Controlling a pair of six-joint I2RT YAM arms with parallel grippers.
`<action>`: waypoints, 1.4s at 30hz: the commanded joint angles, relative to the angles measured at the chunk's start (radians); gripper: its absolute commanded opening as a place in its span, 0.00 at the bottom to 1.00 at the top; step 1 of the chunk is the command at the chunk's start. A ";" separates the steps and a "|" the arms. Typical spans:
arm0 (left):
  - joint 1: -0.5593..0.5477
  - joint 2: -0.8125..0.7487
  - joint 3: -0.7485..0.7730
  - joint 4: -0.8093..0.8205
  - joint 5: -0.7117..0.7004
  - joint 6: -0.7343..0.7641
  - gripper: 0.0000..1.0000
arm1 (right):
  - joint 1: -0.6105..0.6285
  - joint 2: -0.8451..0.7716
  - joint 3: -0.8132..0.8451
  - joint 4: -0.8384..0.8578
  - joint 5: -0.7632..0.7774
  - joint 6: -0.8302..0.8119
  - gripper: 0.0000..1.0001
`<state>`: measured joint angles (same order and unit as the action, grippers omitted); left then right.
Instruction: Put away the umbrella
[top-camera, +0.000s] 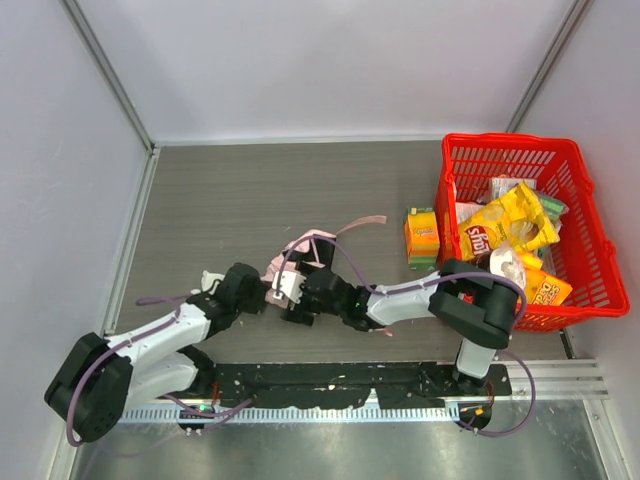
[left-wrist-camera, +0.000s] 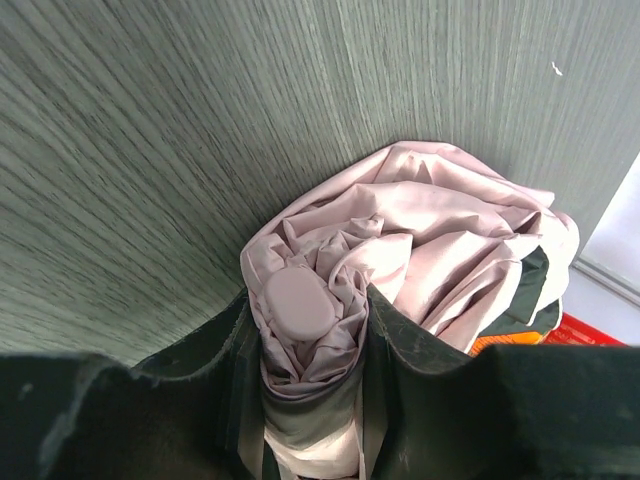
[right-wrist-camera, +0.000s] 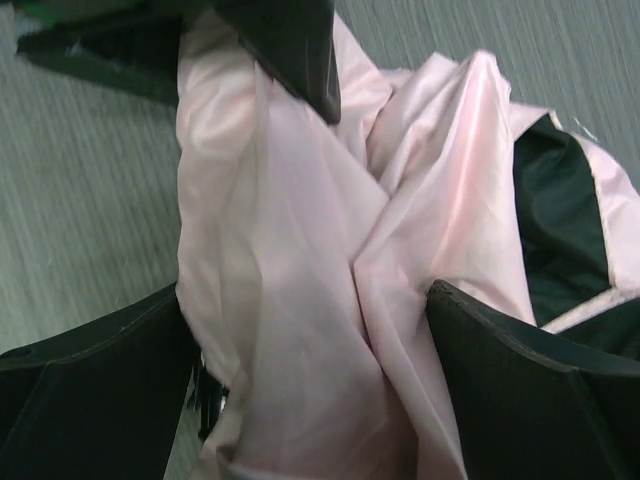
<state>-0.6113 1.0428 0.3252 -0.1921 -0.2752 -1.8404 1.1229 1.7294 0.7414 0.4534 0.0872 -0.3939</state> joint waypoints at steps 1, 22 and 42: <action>-0.002 0.049 0.008 -0.161 0.030 -0.006 0.00 | 0.018 0.056 0.110 0.016 0.062 -0.052 0.95; 0.001 -0.079 -0.044 -0.101 -0.027 -0.031 0.04 | 0.029 0.191 0.193 -0.296 0.096 -0.034 0.01; 0.082 -0.583 -0.239 0.080 -0.061 0.273 1.00 | -0.298 0.421 0.432 -0.553 -0.785 0.374 0.01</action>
<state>-0.5343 0.4572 0.1074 -0.2234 -0.3996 -1.6306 0.8577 1.9945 1.1477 0.1486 -0.5434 -0.1513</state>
